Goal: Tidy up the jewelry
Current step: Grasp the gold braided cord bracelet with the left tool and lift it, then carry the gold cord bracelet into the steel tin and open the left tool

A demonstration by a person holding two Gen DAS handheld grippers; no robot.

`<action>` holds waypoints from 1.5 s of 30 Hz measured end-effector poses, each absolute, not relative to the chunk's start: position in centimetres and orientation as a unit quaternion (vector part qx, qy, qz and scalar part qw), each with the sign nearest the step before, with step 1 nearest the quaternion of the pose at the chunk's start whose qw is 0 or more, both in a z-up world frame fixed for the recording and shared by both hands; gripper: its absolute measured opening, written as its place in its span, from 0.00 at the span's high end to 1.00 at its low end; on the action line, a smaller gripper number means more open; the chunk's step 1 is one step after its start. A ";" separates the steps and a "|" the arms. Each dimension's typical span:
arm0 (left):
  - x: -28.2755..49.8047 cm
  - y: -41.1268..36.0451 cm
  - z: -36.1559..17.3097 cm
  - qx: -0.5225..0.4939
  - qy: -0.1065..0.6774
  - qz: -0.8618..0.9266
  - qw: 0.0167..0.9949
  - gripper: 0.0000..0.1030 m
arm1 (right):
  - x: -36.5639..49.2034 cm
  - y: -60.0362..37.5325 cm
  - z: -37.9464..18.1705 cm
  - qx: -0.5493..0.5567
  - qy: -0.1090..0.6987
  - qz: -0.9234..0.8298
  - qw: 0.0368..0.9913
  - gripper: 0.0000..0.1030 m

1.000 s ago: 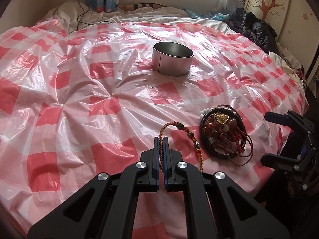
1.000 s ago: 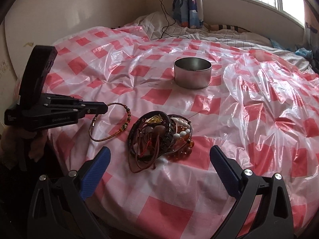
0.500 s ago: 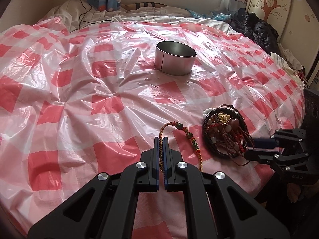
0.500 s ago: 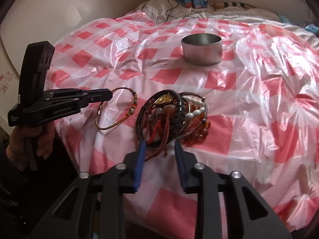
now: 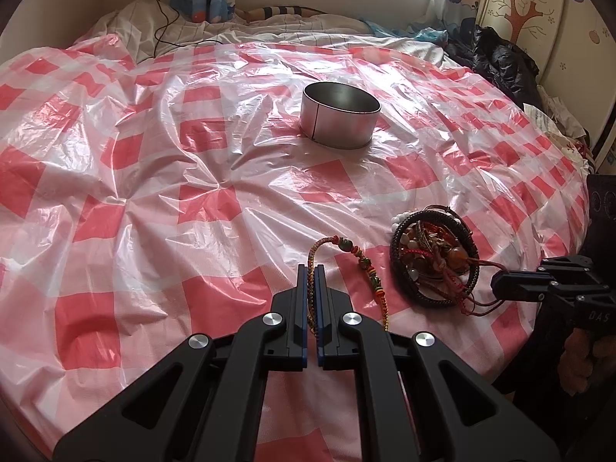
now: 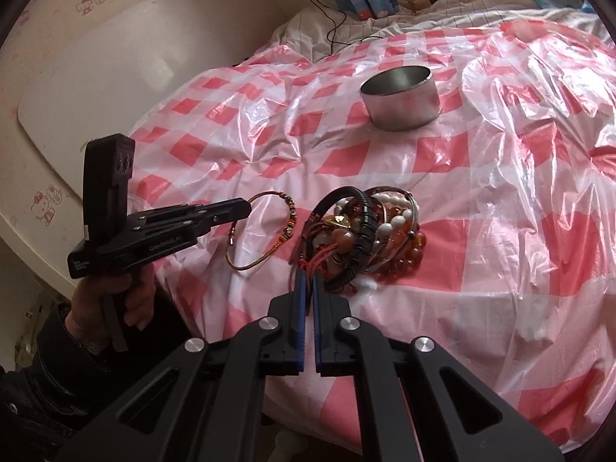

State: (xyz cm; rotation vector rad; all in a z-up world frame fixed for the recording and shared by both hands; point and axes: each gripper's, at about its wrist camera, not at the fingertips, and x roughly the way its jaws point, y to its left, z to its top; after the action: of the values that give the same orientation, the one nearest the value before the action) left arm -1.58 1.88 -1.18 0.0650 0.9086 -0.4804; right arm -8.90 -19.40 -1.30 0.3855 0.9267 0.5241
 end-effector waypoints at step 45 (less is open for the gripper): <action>17.1 -3.4 4.3 -0.071 0.377 -0.164 0.909 0.34 | 15.6 -23.5 1.1 0.143 0.437 0.145 0.876 0.68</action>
State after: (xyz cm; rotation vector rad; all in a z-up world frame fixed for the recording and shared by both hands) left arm 17.05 -3.37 4.32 -0.1472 0.7771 -0.3374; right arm 15.63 -23.48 1.10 0.2994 0.9110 0.3034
